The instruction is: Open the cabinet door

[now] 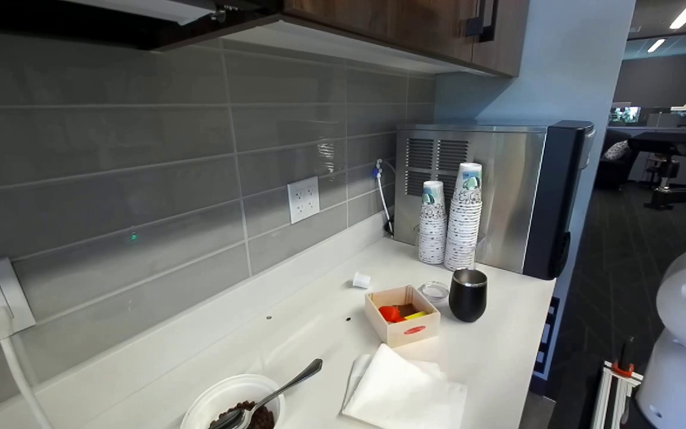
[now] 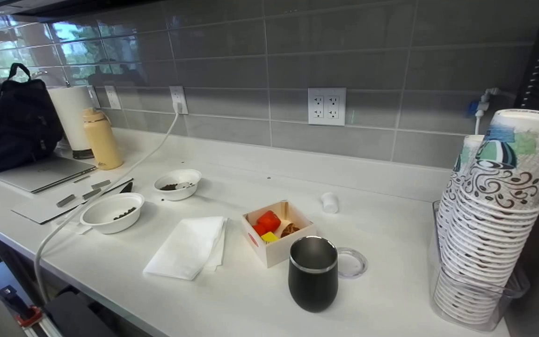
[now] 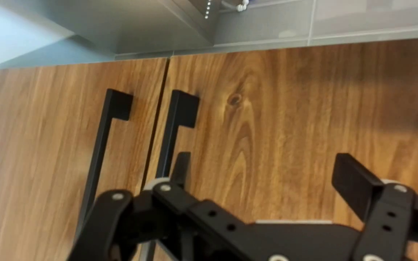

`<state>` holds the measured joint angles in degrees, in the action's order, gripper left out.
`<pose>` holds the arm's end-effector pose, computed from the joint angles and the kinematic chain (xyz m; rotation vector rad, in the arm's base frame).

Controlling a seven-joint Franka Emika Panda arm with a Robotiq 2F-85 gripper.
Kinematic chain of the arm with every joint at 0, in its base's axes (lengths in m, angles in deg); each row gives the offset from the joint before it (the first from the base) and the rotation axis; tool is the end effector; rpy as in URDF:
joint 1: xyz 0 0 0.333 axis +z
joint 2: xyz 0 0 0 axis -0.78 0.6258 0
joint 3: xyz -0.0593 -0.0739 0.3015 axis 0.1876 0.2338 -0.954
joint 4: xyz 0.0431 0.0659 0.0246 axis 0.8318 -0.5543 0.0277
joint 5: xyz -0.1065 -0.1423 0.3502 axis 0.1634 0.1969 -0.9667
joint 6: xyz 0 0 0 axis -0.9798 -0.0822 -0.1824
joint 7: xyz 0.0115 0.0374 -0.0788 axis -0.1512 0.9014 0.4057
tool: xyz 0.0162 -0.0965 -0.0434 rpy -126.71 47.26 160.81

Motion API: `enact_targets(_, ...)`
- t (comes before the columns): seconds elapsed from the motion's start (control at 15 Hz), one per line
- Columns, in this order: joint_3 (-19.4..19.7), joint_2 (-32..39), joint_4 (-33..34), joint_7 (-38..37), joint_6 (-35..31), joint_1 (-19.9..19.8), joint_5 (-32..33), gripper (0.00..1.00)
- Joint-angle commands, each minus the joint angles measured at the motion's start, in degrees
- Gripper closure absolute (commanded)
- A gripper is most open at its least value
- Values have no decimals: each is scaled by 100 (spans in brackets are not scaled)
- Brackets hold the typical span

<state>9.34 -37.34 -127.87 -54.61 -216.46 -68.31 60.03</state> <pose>0.2516 -0.1166 0.7897 2.2971 -0.4125 1.4124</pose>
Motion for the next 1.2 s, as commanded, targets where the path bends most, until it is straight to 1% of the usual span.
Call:
enact_targets(0.0, -68, 386, 155, -143, -724, -566, 241, 0)
enact_targets(0.2, -147, 628, 236, -157, -1141, -955, 260, 0)
enact_targets(0.53, -250, 1112, 413, -286, -1623, -1451, 196, 0)
enact_targets(0.8, -382, 1520, 666, -507, -1823, -1831, 183, 0)
enact_targets(1.13, -715, 1821, 839, -916, -2022, -2409, 225, 0)
